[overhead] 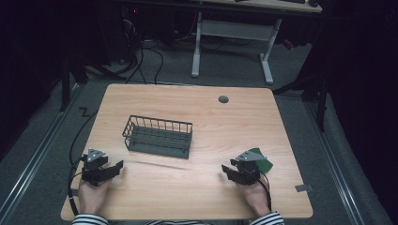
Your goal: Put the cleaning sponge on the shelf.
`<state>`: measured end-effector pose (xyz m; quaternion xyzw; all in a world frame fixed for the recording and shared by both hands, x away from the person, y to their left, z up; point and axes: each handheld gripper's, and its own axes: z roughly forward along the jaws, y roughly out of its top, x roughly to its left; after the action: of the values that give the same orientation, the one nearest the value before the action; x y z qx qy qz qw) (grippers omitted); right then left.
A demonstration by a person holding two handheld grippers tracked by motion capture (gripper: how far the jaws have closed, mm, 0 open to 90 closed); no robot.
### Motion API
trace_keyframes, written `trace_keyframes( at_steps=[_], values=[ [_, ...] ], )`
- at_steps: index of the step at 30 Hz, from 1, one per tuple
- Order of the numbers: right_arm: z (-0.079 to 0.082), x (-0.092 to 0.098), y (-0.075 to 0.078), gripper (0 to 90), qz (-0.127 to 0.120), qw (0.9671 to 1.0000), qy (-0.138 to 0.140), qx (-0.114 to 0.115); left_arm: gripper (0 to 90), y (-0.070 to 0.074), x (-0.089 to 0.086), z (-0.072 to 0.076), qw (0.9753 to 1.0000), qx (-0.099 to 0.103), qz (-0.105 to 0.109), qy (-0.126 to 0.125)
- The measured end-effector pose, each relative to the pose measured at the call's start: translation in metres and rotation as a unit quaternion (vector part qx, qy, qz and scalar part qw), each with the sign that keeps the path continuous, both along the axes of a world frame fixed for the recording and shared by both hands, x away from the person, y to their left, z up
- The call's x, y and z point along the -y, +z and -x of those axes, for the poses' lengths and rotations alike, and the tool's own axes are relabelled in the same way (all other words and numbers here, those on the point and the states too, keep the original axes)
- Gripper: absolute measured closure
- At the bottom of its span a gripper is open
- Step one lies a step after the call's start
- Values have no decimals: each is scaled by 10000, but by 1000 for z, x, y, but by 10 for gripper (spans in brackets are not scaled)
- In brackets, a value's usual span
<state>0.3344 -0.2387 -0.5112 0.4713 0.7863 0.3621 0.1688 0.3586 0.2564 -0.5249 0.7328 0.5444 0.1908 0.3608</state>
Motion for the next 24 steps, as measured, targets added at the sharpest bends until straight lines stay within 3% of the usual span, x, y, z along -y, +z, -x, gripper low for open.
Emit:
trace_keyframes(
  at_steps=[7,8,10,11,14,19,22,24],
  values=[
    [-16,-8,15,570,-72,9996,268,-6,388,15,-4,-2,9998,151,109,-116],
    [-21,-10,21,574,-230,9995,232,-40,375,21,-6,-5,9997,106,187,-125],
    [-23,-9,23,573,-284,9993,232,-24,371,26,-7,-6,9996,80,258,-107],
    [-30,-9,31,570,-451,9988,189,-12,392,33,-8,-9,9992,88,362,-130],
    [-39,-8,40,569,-580,9981,203,3,404,40,-7,-11,9989,165,410,-144],
    [-56,-8,56,577,-469,9980,369,-196,411,53,-4,-18,9990,212,365,-141],
    [-65,-9,61,562,-380,9982,405,-211,411,59,-2,-24,9994,201,232,-147],
    [-80,-11,68,558,-267,9987,394,-155,411,66,-1,-28,9994,233,193,-170]
  ],
)
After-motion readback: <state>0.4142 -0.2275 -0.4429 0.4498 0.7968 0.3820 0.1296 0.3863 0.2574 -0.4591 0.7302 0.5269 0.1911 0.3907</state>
